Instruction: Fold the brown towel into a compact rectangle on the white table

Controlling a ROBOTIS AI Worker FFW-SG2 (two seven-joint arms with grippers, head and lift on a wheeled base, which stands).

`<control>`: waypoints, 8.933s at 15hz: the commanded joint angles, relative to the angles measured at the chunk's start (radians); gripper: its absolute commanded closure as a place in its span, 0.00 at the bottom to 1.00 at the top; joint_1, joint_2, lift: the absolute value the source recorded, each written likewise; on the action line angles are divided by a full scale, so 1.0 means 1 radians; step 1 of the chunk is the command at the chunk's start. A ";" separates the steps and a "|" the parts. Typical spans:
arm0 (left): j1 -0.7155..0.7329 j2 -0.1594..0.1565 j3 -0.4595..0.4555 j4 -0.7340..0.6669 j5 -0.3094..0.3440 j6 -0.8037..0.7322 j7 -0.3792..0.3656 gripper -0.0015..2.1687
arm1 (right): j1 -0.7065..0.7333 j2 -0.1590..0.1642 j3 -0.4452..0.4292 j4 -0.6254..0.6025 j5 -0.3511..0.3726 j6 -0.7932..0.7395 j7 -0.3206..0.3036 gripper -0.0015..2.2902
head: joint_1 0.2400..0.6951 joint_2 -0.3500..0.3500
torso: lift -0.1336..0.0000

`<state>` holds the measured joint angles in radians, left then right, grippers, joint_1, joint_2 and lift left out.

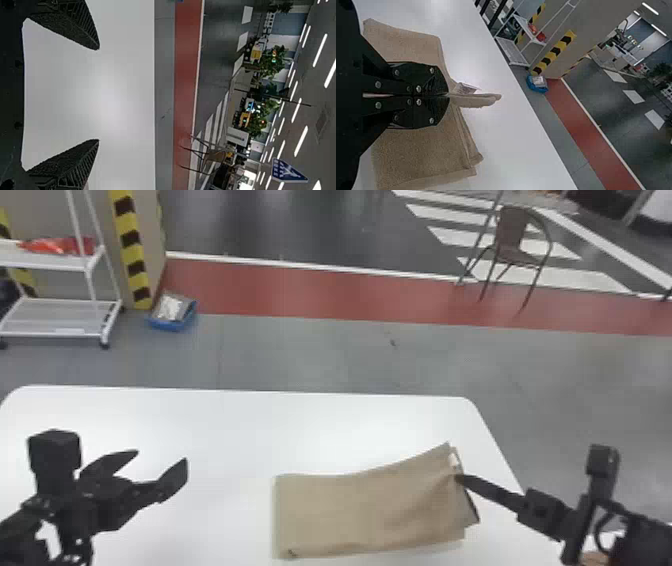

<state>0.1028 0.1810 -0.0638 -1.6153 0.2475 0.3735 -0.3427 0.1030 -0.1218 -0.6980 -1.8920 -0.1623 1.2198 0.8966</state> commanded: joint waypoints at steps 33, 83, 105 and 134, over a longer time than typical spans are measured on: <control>0.012 -0.003 -0.186 -0.052 -0.022 0.111 0.037 0.03 | 0.050 0.011 -0.133 0.301 0.149 -0.631 -0.148 0.02 | 1.00 0.00 | 1.00; -0.129 -0.144 -0.515 0.261 -0.082 0.037 0.255 0.82 | 0.075 0.004 -0.040 0.349 0.119 -0.831 -0.232 0.04 | 1.00 0.00 | 1.00; -0.083 -0.141 -0.516 0.147 -0.129 0.089 0.203 0.82 | 0.063 0.002 -0.046 0.349 0.112 -0.812 -0.223 0.04 | 1.00 0.00 | 1.00; -0.137 -0.038 -0.347 0.301 -0.237 0.006 0.234 0.82 | 0.040 0.002 0.020 0.347 0.127 -0.776 -0.235 0.04 | 1.00 0.00 | 1.00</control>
<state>-0.0449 0.1283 -0.4280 -1.3005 0.0069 0.3908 -0.1006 0.1453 -0.1219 -0.6827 -1.5445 -0.0395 0.4425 0.6609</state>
